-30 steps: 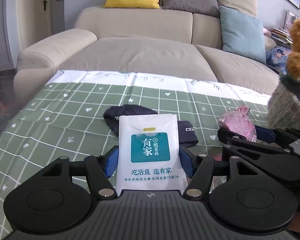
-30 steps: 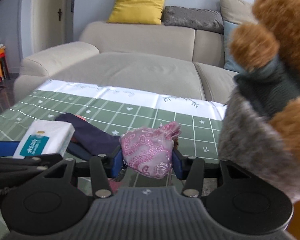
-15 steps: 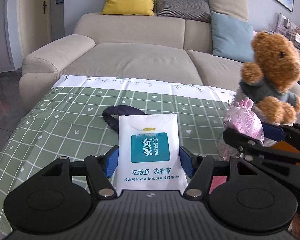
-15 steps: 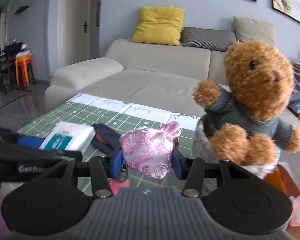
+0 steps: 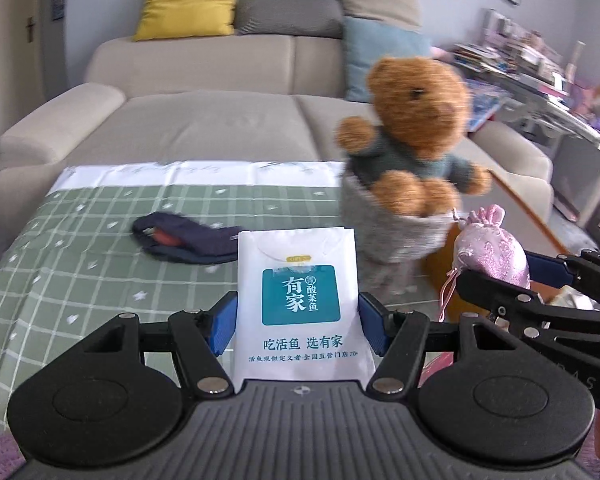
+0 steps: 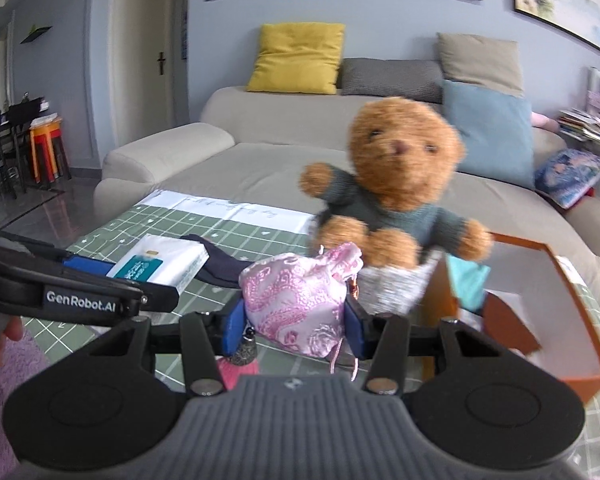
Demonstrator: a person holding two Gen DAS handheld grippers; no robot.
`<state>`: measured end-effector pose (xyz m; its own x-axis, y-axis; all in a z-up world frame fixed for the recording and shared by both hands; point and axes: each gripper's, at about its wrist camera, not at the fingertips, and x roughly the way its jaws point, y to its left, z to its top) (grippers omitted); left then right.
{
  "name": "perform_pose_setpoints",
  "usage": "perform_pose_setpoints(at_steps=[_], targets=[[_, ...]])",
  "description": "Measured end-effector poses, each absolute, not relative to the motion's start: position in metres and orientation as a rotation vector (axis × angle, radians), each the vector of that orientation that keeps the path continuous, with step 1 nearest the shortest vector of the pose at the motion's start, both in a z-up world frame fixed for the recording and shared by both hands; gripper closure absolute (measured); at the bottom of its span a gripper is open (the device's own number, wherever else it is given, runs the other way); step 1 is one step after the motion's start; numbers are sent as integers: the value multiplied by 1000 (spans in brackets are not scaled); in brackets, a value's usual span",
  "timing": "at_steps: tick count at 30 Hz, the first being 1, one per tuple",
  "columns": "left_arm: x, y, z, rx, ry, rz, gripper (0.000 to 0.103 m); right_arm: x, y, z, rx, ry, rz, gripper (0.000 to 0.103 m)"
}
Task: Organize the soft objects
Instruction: 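Carry the white packet and pink pouch over the orange box with both grippers, then open both grippers to drop the packet and pouch into the box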
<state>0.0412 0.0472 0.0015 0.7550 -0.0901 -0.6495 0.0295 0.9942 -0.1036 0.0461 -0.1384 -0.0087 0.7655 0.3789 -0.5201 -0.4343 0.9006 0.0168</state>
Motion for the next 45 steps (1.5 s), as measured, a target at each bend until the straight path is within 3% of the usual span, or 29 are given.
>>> perform_pose_setpoints(at_steps=[19,33,45], targets=[[101,-111,29,36,741,-465,31,47,-287,20,-30,543,227,53],[188,-194,23,210,796,-535,31,135,-351,21,-186,551,257,53],[233,-246,-17,596,950,-630,30,221,-365,-25,-412,780,498,53]])
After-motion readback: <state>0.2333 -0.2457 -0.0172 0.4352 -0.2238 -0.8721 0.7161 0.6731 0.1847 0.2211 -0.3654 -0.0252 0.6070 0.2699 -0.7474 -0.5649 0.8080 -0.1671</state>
